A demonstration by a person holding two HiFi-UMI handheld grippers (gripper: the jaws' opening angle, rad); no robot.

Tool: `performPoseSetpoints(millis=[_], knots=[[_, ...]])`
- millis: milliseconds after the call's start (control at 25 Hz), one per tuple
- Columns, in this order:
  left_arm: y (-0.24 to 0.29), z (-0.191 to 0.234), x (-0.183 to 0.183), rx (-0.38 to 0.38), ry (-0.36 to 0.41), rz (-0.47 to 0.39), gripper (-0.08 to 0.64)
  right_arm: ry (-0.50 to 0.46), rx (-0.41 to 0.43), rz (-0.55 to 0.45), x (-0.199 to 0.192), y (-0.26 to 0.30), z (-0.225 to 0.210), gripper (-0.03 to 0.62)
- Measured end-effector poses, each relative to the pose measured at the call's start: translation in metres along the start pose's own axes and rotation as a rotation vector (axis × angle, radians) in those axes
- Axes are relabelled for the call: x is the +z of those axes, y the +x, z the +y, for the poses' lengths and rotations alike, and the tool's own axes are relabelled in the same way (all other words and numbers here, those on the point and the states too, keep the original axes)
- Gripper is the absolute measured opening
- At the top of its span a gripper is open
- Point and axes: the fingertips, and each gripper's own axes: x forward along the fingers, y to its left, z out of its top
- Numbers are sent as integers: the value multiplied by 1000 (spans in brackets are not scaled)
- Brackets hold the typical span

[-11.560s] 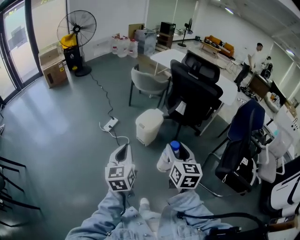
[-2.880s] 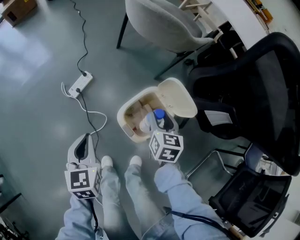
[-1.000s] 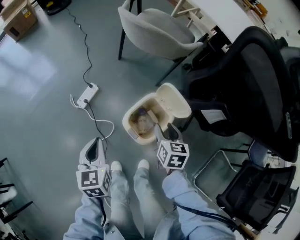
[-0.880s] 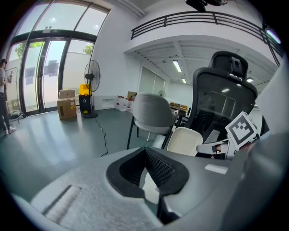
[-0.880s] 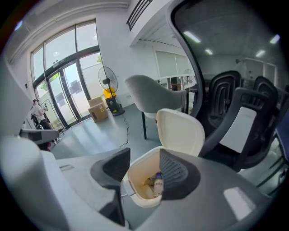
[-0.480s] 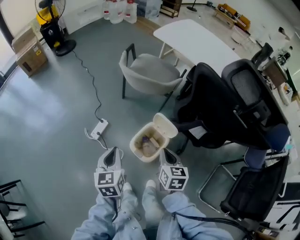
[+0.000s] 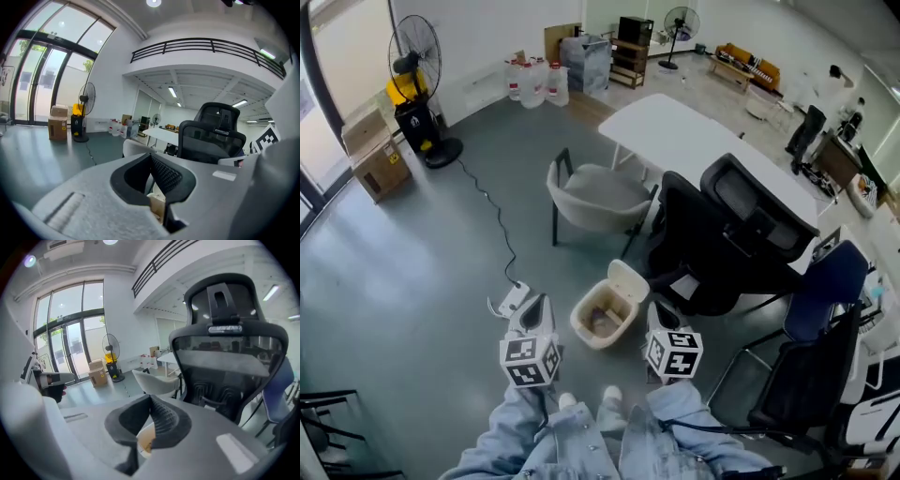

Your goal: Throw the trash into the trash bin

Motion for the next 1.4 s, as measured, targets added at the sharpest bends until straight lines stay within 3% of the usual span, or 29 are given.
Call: performPoseSetpoints(millis=[160,360,880,1400], knots=[[-6,5,40,-1,69,-58,9,-29,-87,-53,35,-36,-40,4],[-6,3,60,4,95,-95,9,9,-149,-104,44,-67,-65,5],[10,-29,56,-26,142,-54,9,54,-231,-138,44,-84,-94,3],[4,-26,54,9,115,-55,9,54,-211,-135,55,-78,-92,3]])
